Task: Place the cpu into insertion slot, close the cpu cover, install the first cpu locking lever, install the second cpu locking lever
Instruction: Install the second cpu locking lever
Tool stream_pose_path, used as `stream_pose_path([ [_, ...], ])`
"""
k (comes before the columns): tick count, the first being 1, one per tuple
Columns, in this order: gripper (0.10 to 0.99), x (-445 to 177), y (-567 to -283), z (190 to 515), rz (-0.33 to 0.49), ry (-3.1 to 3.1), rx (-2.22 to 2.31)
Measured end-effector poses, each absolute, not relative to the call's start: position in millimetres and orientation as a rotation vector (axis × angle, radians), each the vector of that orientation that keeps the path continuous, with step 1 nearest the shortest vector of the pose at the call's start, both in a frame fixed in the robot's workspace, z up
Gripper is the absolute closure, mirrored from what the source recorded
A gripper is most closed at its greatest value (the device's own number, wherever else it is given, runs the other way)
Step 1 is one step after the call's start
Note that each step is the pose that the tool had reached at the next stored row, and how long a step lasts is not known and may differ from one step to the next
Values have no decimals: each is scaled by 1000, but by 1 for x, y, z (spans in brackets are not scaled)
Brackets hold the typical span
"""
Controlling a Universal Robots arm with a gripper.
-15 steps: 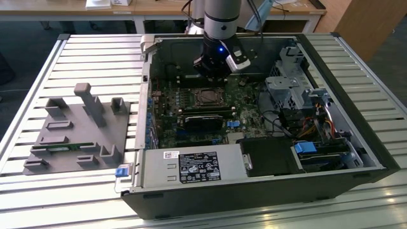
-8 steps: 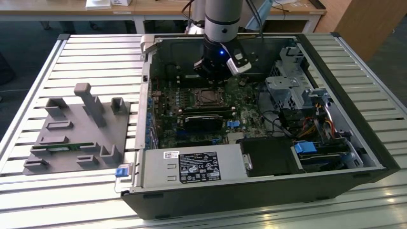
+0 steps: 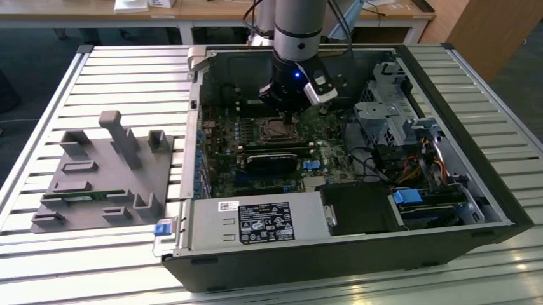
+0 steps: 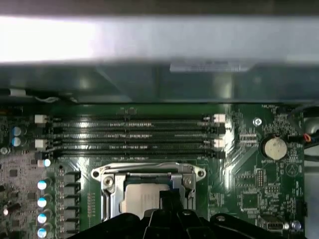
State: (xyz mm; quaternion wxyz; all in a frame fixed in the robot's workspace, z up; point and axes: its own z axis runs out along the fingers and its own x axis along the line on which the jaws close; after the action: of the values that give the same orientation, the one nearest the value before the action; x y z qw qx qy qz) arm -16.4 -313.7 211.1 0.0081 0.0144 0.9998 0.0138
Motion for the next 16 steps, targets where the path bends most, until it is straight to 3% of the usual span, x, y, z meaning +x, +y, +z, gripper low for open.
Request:
stream_pose_path([
  [16,980,-17,-323,223,45,3125,45],
])
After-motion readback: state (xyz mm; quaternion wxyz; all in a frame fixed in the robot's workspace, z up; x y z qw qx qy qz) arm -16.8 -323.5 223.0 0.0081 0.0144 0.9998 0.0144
